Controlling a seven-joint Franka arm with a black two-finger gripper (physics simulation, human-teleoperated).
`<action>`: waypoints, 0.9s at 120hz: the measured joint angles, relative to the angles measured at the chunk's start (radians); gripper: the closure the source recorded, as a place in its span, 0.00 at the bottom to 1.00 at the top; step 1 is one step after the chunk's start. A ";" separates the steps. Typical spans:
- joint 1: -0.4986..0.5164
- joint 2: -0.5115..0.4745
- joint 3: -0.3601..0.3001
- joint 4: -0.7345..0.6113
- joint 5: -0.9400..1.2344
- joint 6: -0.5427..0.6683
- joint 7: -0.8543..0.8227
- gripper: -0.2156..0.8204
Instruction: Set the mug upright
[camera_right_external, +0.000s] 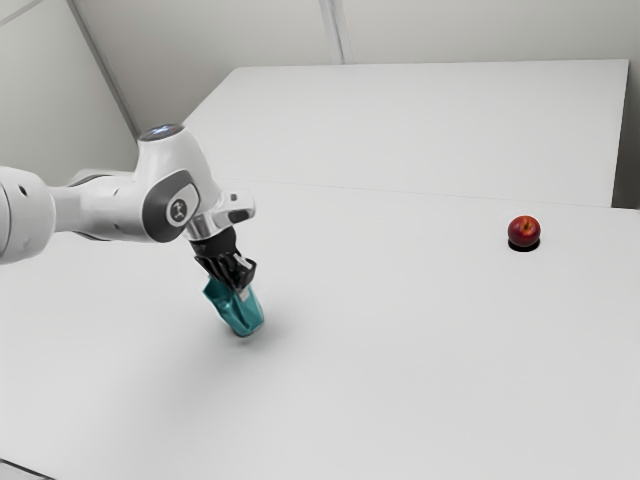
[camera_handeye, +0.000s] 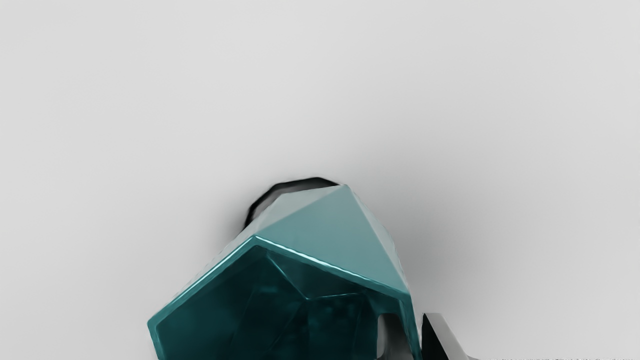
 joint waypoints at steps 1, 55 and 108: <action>-0.001 0.000 0.000 0.000 0.000 0.000 0.000 0.87; 0.016 -0.095 -0.005 -0.007 -0.019 -0.022 0.007 0.38; 0.134 0.068 -0.086 0.604 0.018 -0.357 0.064 0.25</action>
